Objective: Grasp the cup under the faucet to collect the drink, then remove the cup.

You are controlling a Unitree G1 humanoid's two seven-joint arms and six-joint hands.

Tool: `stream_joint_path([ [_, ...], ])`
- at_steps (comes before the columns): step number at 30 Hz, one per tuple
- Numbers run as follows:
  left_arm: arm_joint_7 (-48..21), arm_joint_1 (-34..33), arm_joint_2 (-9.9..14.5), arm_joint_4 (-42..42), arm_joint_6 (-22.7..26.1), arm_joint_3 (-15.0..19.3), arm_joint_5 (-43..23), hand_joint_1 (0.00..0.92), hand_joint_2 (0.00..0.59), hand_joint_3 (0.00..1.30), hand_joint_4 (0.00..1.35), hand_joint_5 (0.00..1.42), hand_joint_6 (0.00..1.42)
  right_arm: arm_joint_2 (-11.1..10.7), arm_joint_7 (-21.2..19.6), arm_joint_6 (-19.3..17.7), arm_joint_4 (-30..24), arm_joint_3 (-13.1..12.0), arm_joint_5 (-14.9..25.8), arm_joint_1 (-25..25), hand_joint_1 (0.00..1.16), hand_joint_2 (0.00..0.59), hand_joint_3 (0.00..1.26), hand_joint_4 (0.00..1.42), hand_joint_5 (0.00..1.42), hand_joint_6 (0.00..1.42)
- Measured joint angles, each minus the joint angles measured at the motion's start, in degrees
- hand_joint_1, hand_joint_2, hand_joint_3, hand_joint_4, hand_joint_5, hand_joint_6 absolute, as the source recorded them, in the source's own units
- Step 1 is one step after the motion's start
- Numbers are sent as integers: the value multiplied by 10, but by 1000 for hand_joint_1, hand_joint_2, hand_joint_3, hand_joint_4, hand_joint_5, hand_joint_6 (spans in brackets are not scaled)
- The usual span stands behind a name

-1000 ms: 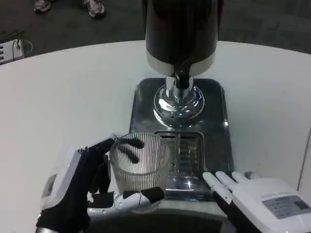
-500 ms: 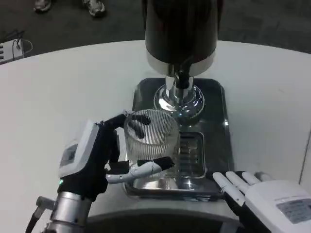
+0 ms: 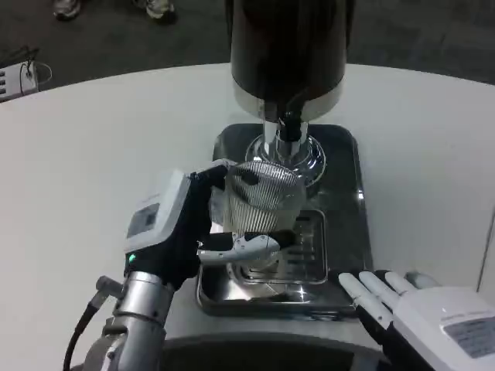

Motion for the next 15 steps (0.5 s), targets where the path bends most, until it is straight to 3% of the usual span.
stream_joint_path([
  [5,16,-27,-5,30,14,-15,3,549,0,976,1123,1300,1424,0,7,-2,0,-7,10,1,526,455,0,0,0,0],
  [8,29,-44,-8,48,19,-26,3,548,0,976,1109,1263,1343,-1,11,-2,0,-10,13,0,526,457,0,0,0,0],
  [15,36,-57,-8,61,23,-47,2,506,0,873,939,1082,1176,-6,17,9,0,-16,22,-2,525,459,0,0,0,0],
])
